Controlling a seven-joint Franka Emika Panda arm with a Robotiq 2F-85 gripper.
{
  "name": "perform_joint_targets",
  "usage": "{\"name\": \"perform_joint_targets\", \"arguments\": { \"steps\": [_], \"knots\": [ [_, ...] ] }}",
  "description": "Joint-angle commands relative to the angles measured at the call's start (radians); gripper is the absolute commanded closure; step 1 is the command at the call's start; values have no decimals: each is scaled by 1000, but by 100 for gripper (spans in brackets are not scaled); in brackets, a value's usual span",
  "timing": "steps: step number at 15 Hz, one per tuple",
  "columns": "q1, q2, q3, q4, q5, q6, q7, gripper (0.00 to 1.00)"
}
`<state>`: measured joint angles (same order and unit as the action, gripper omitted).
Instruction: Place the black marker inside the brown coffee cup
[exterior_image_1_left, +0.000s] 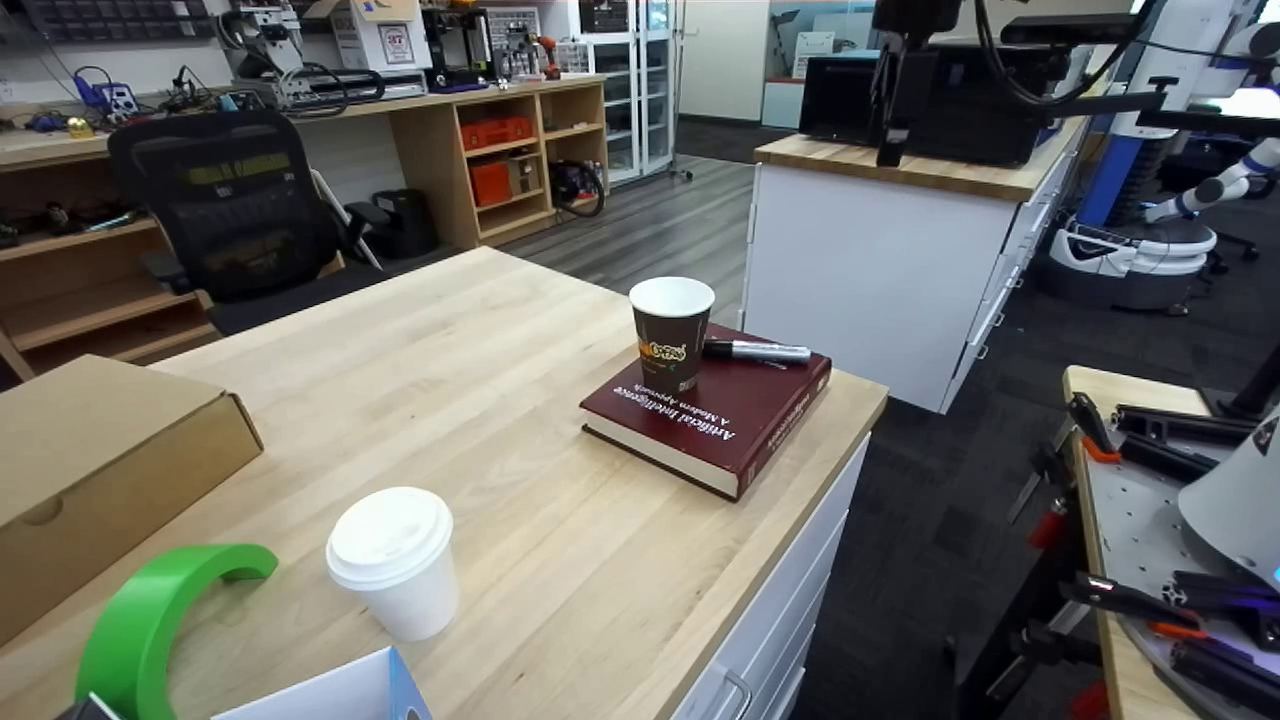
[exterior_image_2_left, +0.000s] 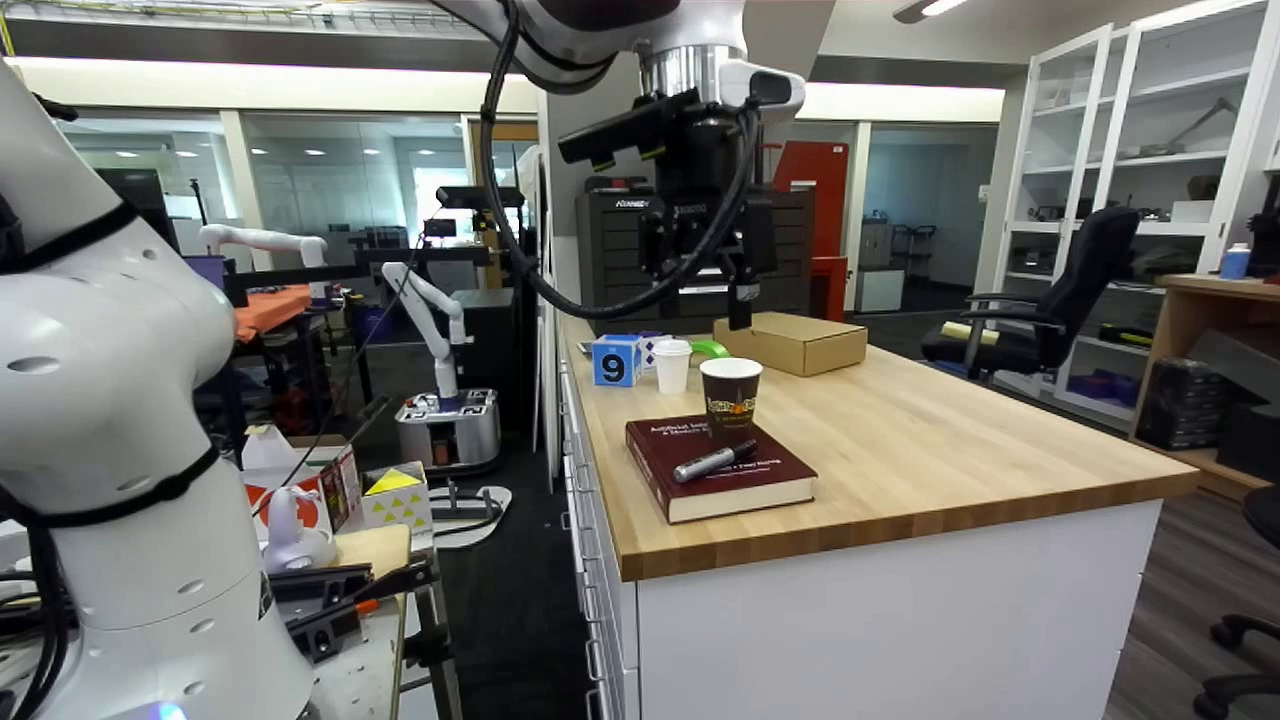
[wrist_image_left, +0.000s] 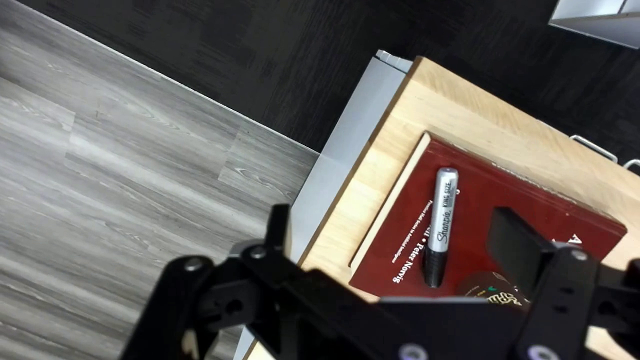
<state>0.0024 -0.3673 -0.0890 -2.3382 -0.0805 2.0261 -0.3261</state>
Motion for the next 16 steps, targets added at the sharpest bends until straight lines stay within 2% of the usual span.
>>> {"name": "perform_joint_targets", "arguments": {
  "steps": [1, 5, 6, 11, 16],
  "knots": [
    [17, 47, 59, 8, 39, 47, 157, 0],
    [47, 82, 115, 4, 66, 75, 231, 0],
    [36, 68, 100, 2, 51, 52, 193, 0],
    [38, 76, 103, 2, 51, 52, 193, 0],
    [57, 132, 121, -31, 52, 155, 177, 0]
  ]
}}
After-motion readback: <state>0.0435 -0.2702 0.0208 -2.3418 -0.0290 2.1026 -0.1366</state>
